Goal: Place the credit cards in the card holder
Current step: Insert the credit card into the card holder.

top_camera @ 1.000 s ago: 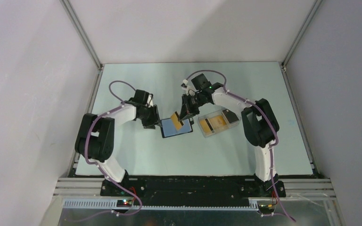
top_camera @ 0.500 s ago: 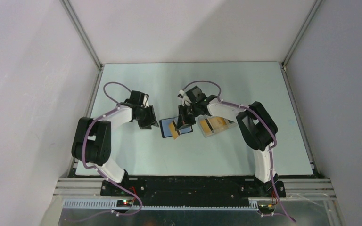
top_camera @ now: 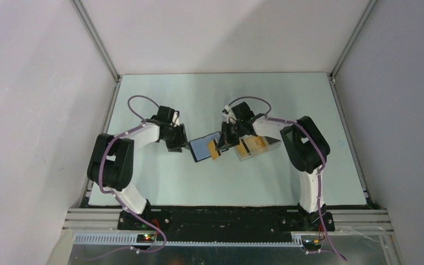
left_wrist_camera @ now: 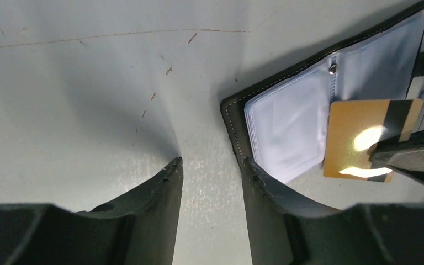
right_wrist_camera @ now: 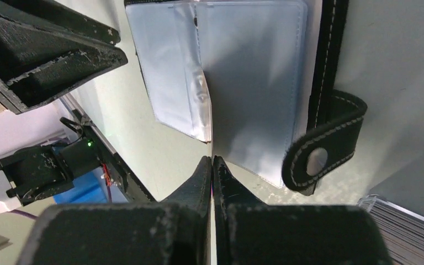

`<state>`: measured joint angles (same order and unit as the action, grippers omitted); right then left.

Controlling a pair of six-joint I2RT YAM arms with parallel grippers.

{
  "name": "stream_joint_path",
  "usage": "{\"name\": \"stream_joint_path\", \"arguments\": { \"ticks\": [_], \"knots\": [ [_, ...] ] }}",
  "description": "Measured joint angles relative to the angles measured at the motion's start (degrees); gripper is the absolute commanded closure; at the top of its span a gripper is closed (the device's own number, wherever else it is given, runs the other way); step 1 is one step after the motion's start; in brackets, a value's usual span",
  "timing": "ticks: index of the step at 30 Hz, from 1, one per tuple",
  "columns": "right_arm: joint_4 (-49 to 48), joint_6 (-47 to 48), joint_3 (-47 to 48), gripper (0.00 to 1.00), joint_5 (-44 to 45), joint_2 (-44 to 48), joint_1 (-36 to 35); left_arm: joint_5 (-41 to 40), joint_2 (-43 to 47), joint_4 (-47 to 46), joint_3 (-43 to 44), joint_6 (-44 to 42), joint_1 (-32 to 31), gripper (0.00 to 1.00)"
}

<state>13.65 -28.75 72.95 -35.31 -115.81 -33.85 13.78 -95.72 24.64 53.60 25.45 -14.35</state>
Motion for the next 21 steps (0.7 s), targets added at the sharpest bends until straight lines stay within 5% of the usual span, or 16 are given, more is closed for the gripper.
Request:
{"name": "stream_joint_path", "arguments": {
  "ticks": [12,21],
  "knots": [
    [-3.23,0.33,-0.81,1.00,-3.28,0.39,1.38,1.16,-3.56,-0.11,3.65,0.00,-1.31,0.52],
    [2.29,2.58,8.79,1.00,-7.65,-4.76,1.46,1.73,-6.25,-0.11,6.32,0.00,-2.05,0.55]
  ]
}}
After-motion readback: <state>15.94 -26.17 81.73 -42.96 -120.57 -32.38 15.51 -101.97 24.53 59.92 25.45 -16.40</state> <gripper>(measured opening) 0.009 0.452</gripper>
